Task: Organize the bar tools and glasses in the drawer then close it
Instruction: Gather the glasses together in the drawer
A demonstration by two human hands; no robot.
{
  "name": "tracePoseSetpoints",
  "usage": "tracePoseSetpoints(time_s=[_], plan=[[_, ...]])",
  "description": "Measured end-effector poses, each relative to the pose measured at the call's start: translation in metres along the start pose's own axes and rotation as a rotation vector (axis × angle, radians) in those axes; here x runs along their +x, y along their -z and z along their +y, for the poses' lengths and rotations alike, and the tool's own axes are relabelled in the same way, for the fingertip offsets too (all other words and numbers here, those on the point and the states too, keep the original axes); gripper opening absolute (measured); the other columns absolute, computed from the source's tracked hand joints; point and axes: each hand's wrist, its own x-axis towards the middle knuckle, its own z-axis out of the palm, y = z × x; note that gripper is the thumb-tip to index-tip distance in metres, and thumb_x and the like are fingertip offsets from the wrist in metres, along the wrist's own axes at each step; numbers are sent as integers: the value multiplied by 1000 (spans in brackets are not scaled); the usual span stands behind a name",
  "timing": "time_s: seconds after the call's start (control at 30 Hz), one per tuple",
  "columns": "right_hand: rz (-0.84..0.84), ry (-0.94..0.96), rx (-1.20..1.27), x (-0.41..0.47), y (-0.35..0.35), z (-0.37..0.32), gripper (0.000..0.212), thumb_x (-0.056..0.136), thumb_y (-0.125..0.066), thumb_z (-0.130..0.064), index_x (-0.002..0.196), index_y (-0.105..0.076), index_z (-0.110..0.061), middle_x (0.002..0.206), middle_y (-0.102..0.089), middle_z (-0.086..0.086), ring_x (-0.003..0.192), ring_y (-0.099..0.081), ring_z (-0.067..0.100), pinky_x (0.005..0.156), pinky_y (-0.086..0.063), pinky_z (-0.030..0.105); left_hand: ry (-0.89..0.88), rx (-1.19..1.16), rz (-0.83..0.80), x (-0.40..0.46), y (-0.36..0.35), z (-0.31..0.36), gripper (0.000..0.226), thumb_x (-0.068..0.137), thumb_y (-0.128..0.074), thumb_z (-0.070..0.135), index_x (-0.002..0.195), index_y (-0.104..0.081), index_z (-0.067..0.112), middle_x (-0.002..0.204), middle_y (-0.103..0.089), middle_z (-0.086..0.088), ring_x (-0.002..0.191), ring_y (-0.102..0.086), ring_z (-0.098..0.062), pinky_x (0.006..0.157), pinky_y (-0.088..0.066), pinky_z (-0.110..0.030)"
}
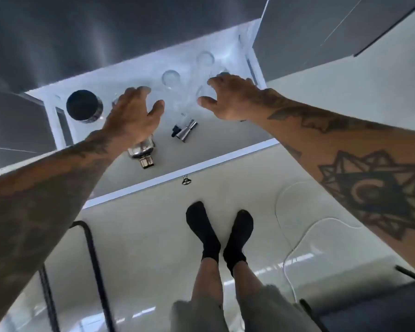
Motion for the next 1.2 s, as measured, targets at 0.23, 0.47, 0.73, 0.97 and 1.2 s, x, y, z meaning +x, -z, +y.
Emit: tracePoseSetpoints(time_s=[0.23,0.47,0.73,0.97,1.2], plan=[[6,26,-160,77,-76,33,60,92,-47,-45,138,-42,-7,139,-43,22,127,-44,42,108,-35,55,356,-278,13,83,-69,-35,65,91,-50,37,147,-31,9,135,-54,-24,119,-58,-37,94,-50,-43],[109,4,-292,124,-91,38,65,86,-59,-40,138,-38,-8,136,-45,22,127,-39,42,101,-38,52,434,-334,-19,135,-83,-33,73,89,-50,47,148,-29,8,140,-52,-13,63,-71,-22,26,-39,-16],[1,29,-118,129,-71,43,81,74,-66,-37,145,-29,-25,124,-49,19,112,-52,43,94,-47,48,545,-668,-161,137,-76,-29,49,73,-74,29,115,-59,8,116,-68,-12,92,-70,-29,67,-58,-40],[72,156,197,68,-47,68,79,66,-71,-46,135,-37,-30,121,-53,9,100,-57,25,81,-45,33,433,-583,126,81,-51,-34,75,56,-74,49,123,-59,19,100,-72,-9,78,-71,-25,65,-57,-37],[-21,197,231,9,-70,106,76,66,-81,-32,129,-39,-38,122,-46,-15,95,-56,12,80,-52,28,-115,-705,133,-10,-86,8,64,59,-89,31,117,-61,23,107,-70,8,89,-69,-7,82,-60,-33]])
